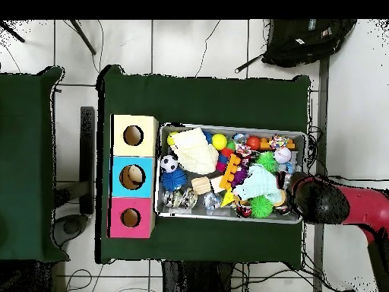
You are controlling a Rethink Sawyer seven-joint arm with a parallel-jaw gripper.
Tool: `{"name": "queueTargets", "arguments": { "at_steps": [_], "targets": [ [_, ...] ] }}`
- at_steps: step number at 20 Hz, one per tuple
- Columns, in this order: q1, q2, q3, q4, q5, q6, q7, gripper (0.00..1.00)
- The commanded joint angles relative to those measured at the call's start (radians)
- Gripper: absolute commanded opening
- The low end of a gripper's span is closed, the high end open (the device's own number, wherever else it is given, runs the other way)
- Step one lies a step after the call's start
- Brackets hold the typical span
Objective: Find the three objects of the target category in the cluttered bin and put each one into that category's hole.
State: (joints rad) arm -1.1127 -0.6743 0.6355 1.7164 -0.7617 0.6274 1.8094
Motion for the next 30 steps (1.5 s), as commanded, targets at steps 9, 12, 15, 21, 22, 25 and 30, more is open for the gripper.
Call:
{"name": "queueTargets", "arguments": {
  "at_steps": [9, 12, 15, 21, 22, 25, 30],
  "targets": [
    [0.016, -0.018, -0.008, 0.018, -0.072, -0.006, -0.146, 1.0],
    [0.014, -0.021, -0.011, 0.025, -0.078, -0.014, -0.145, 1.0],
    [0.013, -0.016, -0.014, 0.025, -0.086, -0.012, -0.153, 1.0],
    [0.029, -0.01, -0.036, 0.027, -0.106, -0.014, -0.133, 1.0],
    [0.032, -0.009, -0.04, 0.026, -0.108, -0.016, -0.127, 1.0],
    [0.042, -0.009, -0.056, 0.034, -0.118, -0.029, -0.102, 1.0],
    [0.05, 0.005, -0.078, 0.042, -0.134, -0.055, -0.082, 1.0]
  ]
}}
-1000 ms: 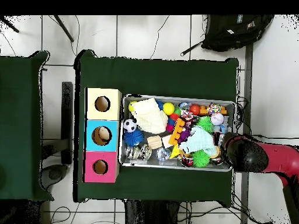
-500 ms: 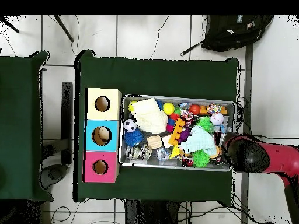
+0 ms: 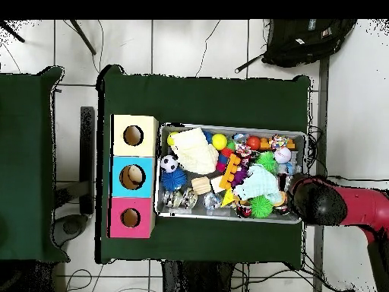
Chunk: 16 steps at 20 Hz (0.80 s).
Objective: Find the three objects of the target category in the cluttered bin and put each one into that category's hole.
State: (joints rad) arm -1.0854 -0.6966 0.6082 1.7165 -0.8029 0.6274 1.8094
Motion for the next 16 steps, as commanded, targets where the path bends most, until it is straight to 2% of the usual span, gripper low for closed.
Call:
{"name": "queueTargets", "arguments": {
  "at_steps": [1, 12, 16],
  "targets": [
    [0.027, 0.031, -0.06, 0.044, -0.102, -0.063, -0.072, 1.0],
    [0.028, 0.059, -0.096, 0.052, -0.151, -0.101, -0.045, 1.0],
    [0.015, 0.071, -0.1, 0.04, -0.153, -0.102, -0.071, 1.0]
  ]
}}
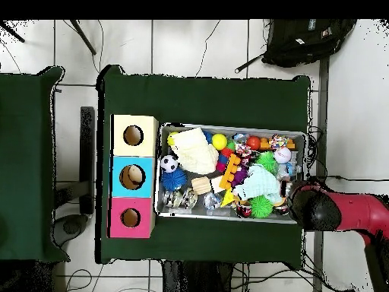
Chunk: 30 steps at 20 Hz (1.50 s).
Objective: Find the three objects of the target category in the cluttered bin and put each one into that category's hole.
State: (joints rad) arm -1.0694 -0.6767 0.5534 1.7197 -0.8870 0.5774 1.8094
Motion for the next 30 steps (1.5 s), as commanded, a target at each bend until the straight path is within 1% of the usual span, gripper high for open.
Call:
{"name": "queueTargets", "arguments": {
  "at_steps": [1, 6, 12, 21, 26, 30],
  "targets": [
    [-0.004, 0.054, -0.047, 0.036, -0.07, -0.056, -0.072, 1.0],
    [0.001, 0.054, -0.064, 0.048, -0.071, -0.073, -0.063, 1.0],
    [0.021, 0.114, -0.087, 0.021, -0.094, -0.12, -0.038, 1.0],
    [0.051, 0.139, -0.149, 0.021, -0.114, -0.174, -0.003, 1.0],
    [0.06, 0.136, -0.179, 0.027, -0.118, -0.188, 0.003, 1.0],
    [0.064, 0.088, -0.197, 0.052, -0.1, -0.178, -0.008, 1.0]
  ]
}}
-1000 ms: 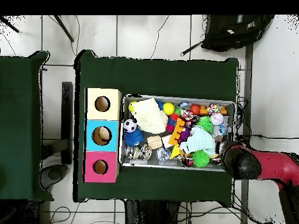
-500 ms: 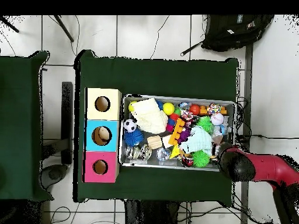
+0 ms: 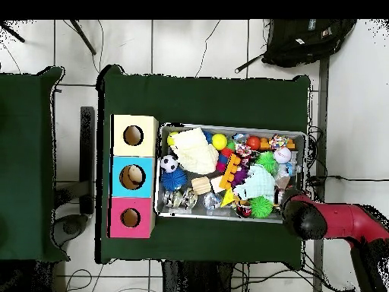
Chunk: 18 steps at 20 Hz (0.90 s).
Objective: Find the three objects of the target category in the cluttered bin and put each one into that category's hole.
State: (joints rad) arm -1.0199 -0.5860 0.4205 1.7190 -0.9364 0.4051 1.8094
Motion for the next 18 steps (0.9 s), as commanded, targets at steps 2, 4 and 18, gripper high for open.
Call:
{"name": "queueTargets", "arguments": {
  "at_steps": [2, 4, 18],
  "targets": [
    [0.013, -0.03, -0.07, 0.067, -0.041, 0.003, -0.018, 1.0],
    [0.013, -0.049, -0.076, 0.076, -0.033, 0.011, -0.025, 1.0],
    [0.01, -0.084, -0.072, 0.079, -0.012, 0.056, -0.089, 1.0]
  ]
}}
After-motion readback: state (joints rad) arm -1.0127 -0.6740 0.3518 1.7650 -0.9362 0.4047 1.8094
